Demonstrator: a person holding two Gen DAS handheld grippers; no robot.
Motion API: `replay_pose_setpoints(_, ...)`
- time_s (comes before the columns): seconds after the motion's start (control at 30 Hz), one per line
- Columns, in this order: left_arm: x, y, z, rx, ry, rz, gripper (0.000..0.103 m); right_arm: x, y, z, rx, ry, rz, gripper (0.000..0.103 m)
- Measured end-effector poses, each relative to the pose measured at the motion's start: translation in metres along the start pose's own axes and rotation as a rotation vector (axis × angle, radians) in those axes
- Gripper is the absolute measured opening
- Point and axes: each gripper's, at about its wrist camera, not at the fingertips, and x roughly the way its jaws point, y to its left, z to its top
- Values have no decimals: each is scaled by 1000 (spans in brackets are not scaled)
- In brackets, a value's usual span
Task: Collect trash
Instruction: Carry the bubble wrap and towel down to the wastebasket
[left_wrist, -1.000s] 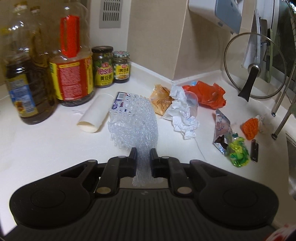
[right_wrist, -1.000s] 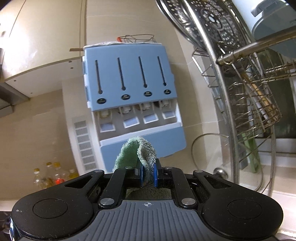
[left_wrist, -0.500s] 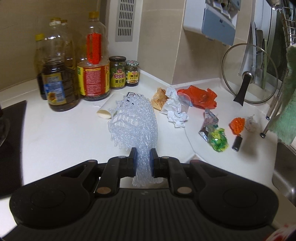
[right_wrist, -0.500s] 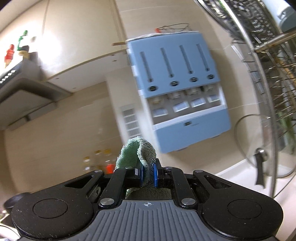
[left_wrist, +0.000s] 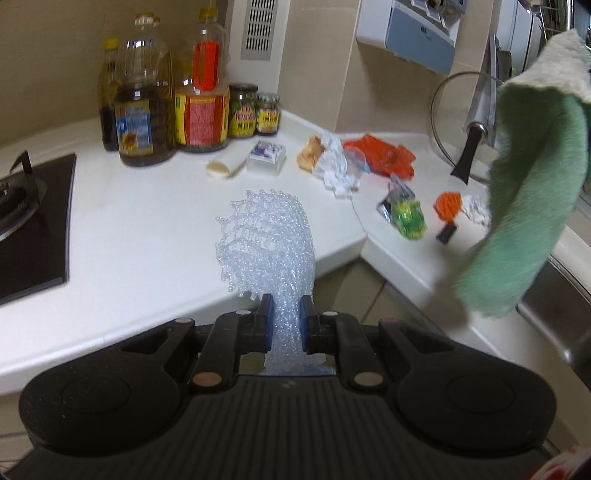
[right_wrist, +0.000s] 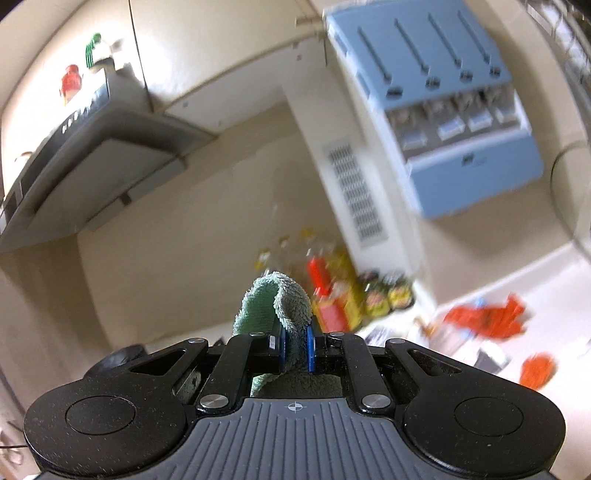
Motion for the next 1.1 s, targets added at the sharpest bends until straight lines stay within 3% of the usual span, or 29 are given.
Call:
replay_pose_setpoints(0.3,20,16,-34,-10,110,-34,12,54,9,-78,58,203,-89,11)
replay_pose_setpoints(0.73,59,21,-71,-14,247,-65,12,108,-25,-190,84,467,-233,11)
replay_pose_setpoints(1.1,85,23,-101,-31,326,-67,12,138,-56,-264,89,613,-322,11)
